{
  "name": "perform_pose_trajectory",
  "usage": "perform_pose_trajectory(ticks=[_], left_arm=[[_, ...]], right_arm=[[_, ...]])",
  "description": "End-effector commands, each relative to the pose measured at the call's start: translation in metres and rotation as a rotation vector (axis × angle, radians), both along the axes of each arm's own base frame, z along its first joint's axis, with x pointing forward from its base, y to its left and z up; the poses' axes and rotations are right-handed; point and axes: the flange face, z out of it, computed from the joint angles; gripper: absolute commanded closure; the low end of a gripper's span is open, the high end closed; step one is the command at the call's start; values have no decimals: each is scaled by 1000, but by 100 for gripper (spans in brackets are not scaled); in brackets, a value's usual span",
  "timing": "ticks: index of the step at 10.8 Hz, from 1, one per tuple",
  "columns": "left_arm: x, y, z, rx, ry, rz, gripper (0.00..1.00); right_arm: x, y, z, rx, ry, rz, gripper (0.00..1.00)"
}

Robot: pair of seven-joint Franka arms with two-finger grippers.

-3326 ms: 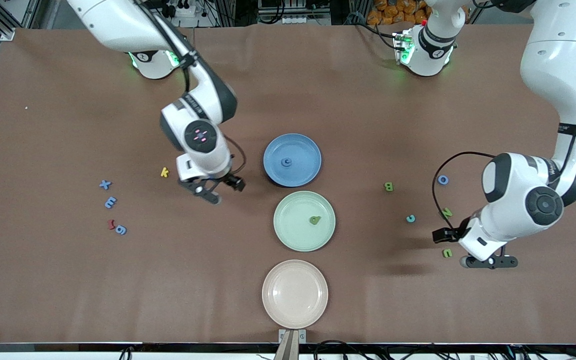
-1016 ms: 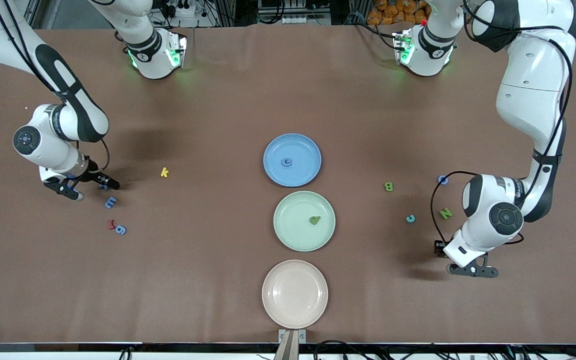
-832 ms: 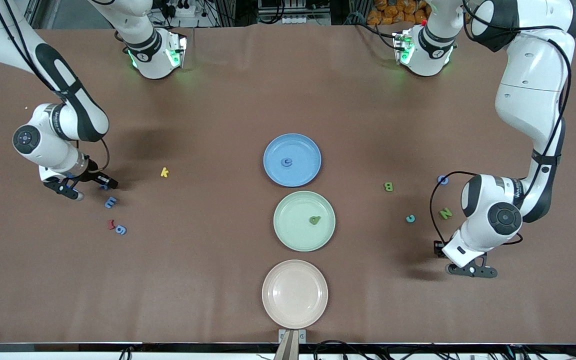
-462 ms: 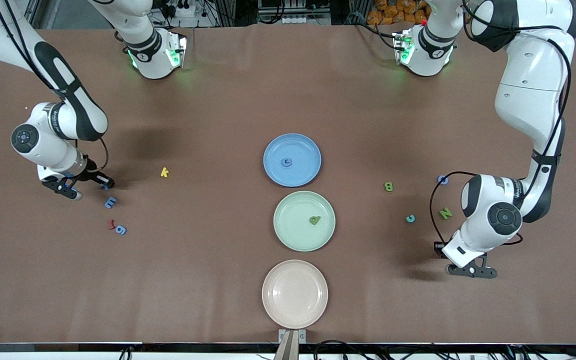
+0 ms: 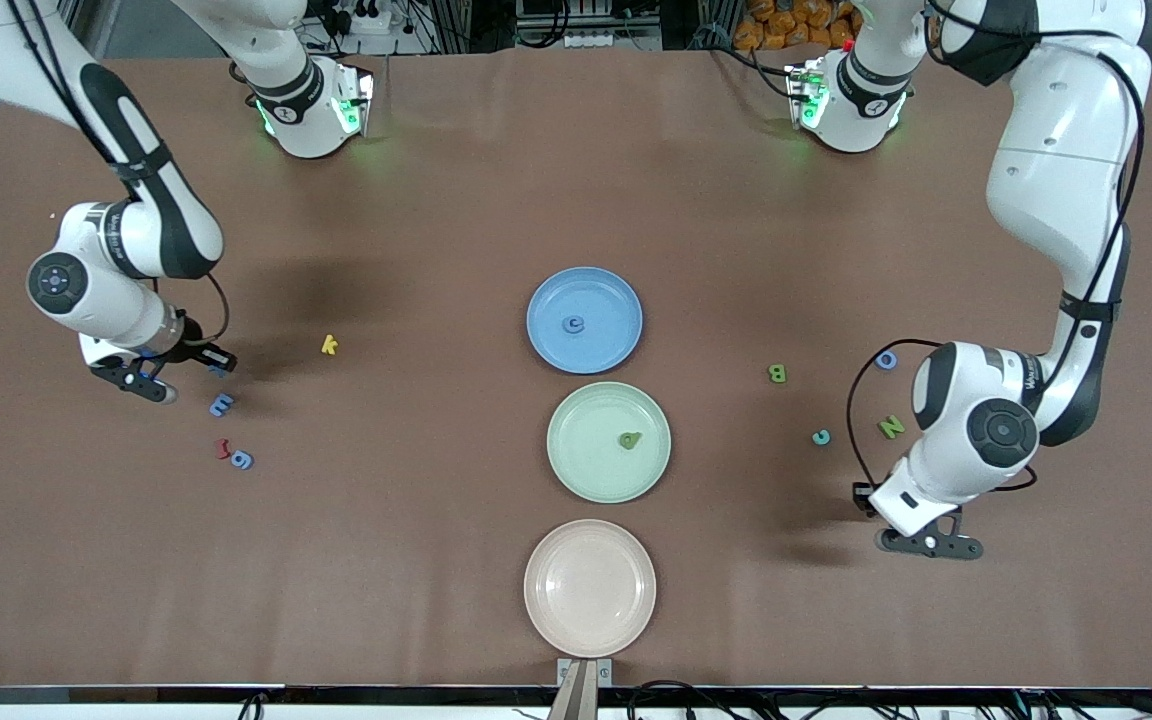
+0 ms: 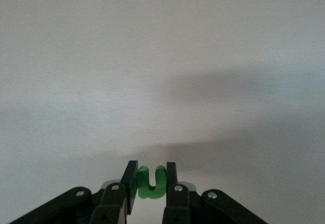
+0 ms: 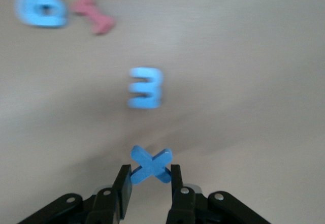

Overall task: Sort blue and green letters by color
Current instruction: 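Release the green u on the green plate while the right gripper releases blue on blue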

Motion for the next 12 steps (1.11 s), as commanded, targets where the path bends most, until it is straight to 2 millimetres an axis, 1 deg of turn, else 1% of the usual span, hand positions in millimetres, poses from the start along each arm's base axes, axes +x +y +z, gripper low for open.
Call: perform_pose_trajectory(ticks=[1, 2, 3, 4, 5, 6, 7, 8, 9, 10, 11, 12], left_arm=[[-24, -82, 55, -53, 20, 46, 100], [-32, -113, 60, -86, 22, 105, 100], [-42, -142, 56, -96, 28, 155, 100], [-59, -185, 53, -102, 37, 154, 100], [-79, -228, 48, -102, 40, 162, 100], [-91, -256, 43, -120, 33, 179, 100], [-98, -275, 43, -158, 6, 181, 100], [-100, -283, 36, -181, 2, 185, 100], [-106, -299, 27, -218, -18, 172, 100], [-117, -316, 16, -233, -12, 188, 100], [-118, -320, 5, -248, -13, 202, 100], [-125, -332, -2, -275, -22, 205, 100]], right_arm=[[5, 86, 23, 22, -25, -19, 100], [4, 119, 27, 46, -29, -29, 100], [5, 157, 32, 58, -41, -38, 100], [2, 199, 36, 62, -51, -47, 100], [-1, 235, 41, 68, -64, -48, 100], [-10, 272, 42, 72, -67, -41, 100], [-20, 304, 39, 74, -63, -45, 100], [-27, 330, 39, 80, -66, -42, 100], [-33, 359, 38, 87, -67, -41, 100], [-40, 391, 37, 99, -70, -47, 100], [-41, 422, 37, 115, -77, -69, 100], [-45, 449, 34, 128, -77, -84, 100]])
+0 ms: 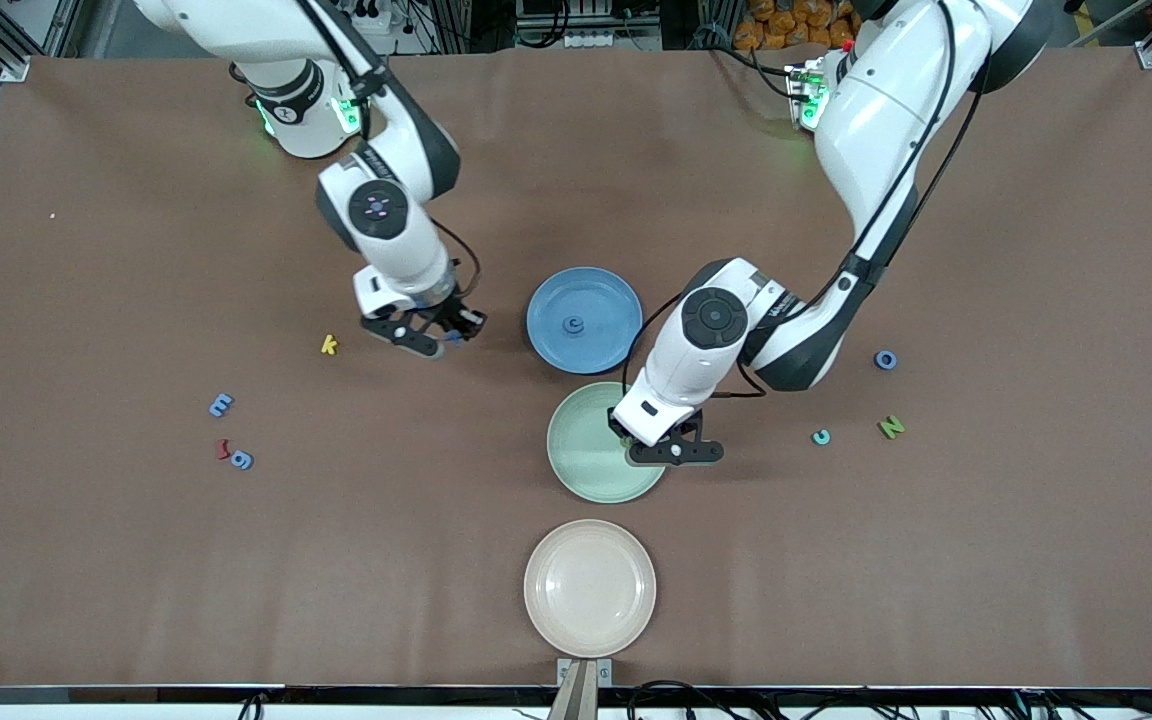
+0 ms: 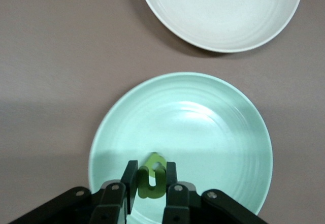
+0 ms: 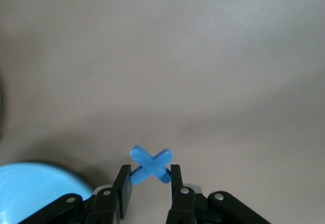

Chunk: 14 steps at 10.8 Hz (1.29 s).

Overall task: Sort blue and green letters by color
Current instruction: 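Release the green u on the green plate while the right gripper releases blue on blue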

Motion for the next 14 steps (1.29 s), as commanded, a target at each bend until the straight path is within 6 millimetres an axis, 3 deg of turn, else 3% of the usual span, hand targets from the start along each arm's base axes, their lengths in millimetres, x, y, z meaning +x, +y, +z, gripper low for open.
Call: perform_pose_trajectory(ticks=[1, 2, 4, 5, 6, 8, 9, 11, 12, 14], left_arm=[[-16, -31, -22, -65, -14, 53, 100], [-23, -40, -25, -71, -6, 67, 100], [-28, -47, -26, -71, -6, 56, 47], [-27, -47, -22, -76, -8, 65, 14], [-27, -47, -17, -78, -14, 66, 0], [-15, -35, 7, -84, -39, 82, 0], [-1, -10, 20, -54, -28, 111, 0], [23, 45, 54, 31, 5, 90, 0], [34, 82, 69, 81, 24, 35, 0], [42, 153, 83, 151, 63, -58, 0]], right_arm=[[1, 75, -10, 44, 7, -62, 100], [-5, 95, -14, 53, 12, -93, 100], [-16, 132, -22, 69, 19, -119, 100], [-20, 138, -25, 68, 26, -137, 51], [-29, 145, -27, 66, 32, -171, 1], [-34, 146, -23, 49, 45, -164, 0], [-31, 138, -18, 20, 55, -146, 0], [-14, 110, -7, -4, 58, -66, 0], [-3, 87, 0, -14, 52, 8, 0], [31, 37, 9, -19, 50, -12, 0]])
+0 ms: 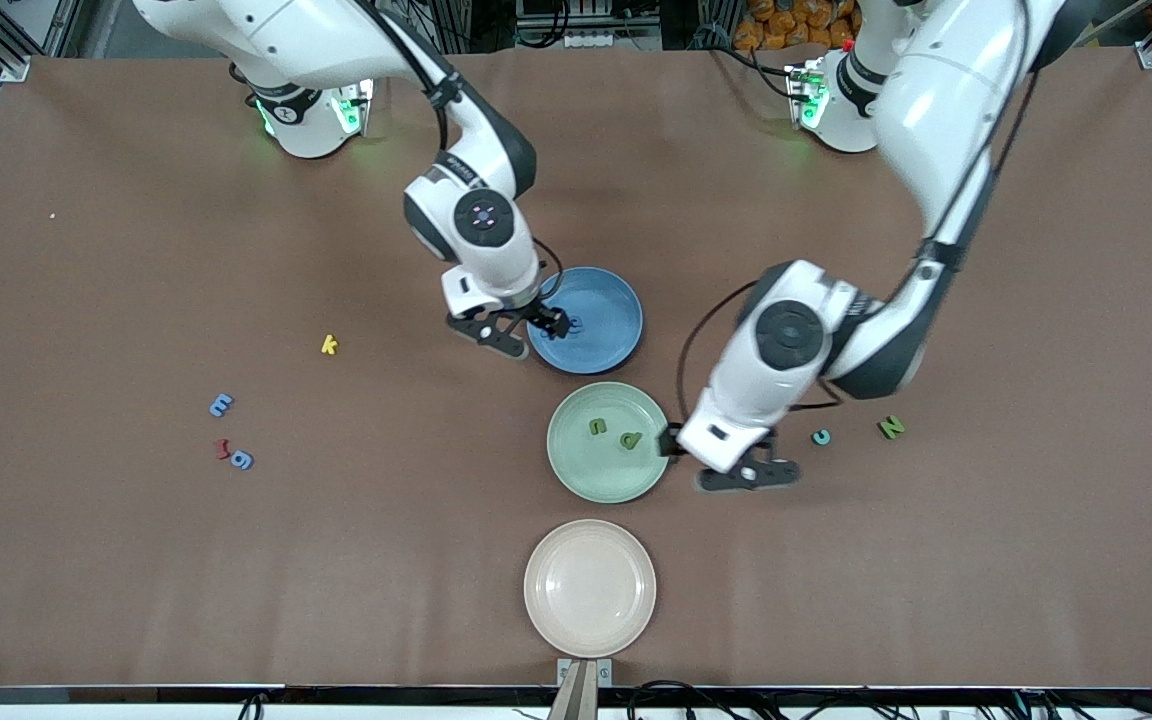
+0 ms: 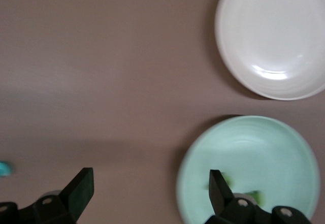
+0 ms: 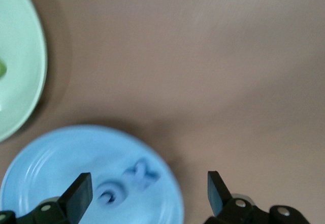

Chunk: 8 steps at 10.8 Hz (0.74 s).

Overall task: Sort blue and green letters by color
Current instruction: 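Move both grippers back over the remaining letters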

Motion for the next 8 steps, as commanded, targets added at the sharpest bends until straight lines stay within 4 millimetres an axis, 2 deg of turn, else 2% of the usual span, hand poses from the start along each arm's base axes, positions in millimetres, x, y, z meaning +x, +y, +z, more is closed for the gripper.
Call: perform_pose_trajectory(ticks=[1, 2, 3, 5, 6, 8], left_arm=[[-2, 110, 16, 82, 67, -146, 0], [-3, 160, 1, 62, 114, -181, 0], [-5, 191, -7, 30, 135, -174, 0], [-10, 231, -25, 27, 170, -126, 0], [-17, 244, -41, 18, 171, -109, 0], [-31, 270, -69, 5, 137, -77, 4]], right_arm=[[47, -88, 19, -16, -1, -18, 0], [66, -125, 24, -24, 8, -60, 0], [84, -160, 25, -28, 10, -122, 0], [116, -243, 27, -42, 10, -261, 0], [126, -281, 26, -53, 8, -309, 0], [132, -358, 15, -83, 27, -356, 0]])
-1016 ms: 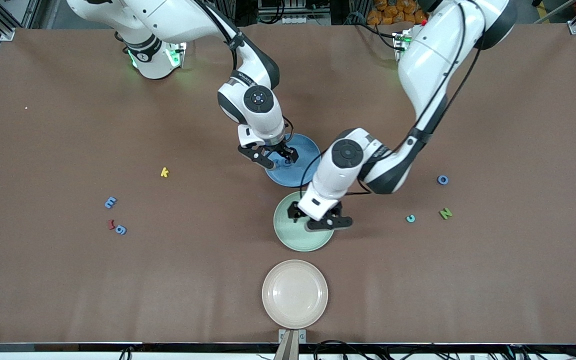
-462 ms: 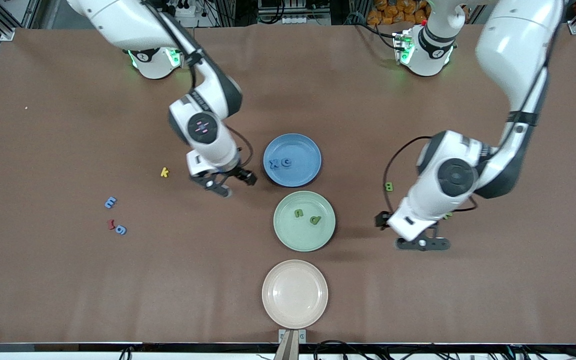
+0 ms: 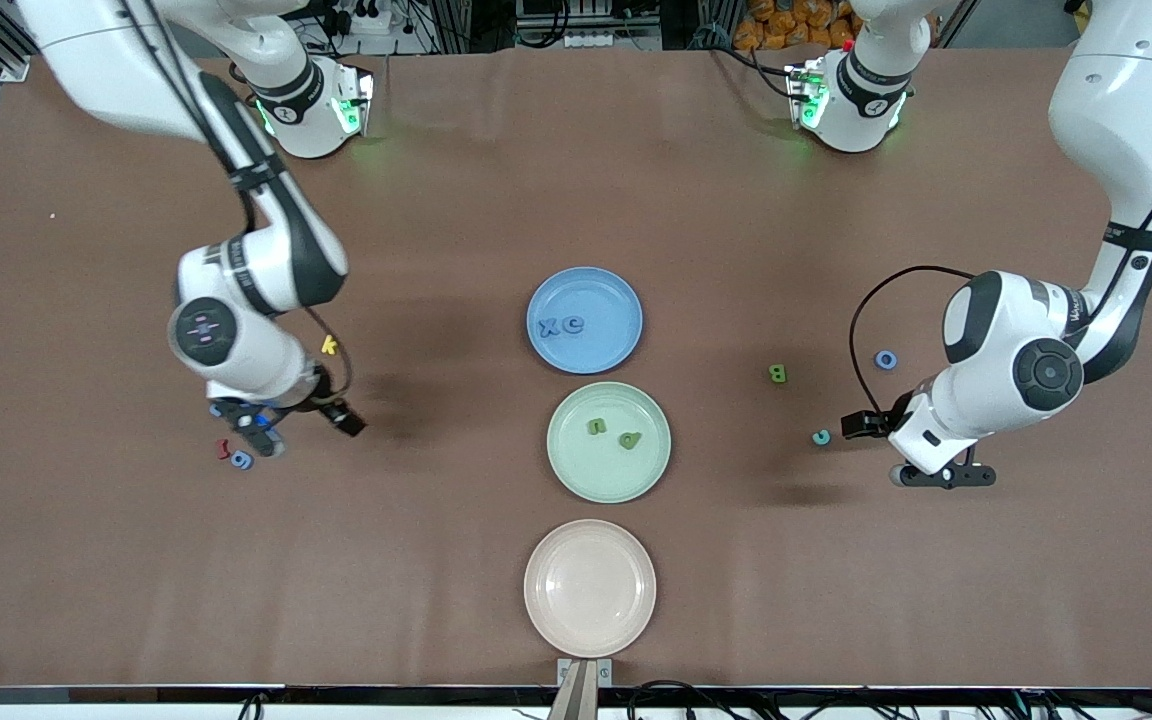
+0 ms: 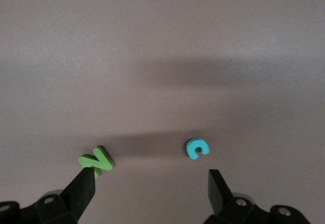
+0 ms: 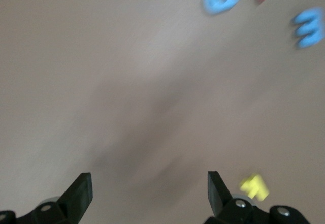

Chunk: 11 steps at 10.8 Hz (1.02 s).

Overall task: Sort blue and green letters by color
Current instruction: 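Move both grippers back over the remaining letters, then grasp the green N with the left gripper while the right gripper grasps the blue 3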

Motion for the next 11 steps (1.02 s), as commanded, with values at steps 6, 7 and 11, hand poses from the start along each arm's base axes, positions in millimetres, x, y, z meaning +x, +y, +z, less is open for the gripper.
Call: perform_pose_trajectory(ticks=[6, 7, 11], left_arm=[[-32, 32, -41, 128, -35, 173, 17], [-31, 36, -45, 124, -31, 207, 18], [-32, 42, -59, 117, -23, 280, 24]], right_arm=[[-20, -212, -13, -11, 49, 183, 0], [-24, -214, -17, -9, 49, 197, 0], [-53, -212, -57, -13, -16, 197, 0]])
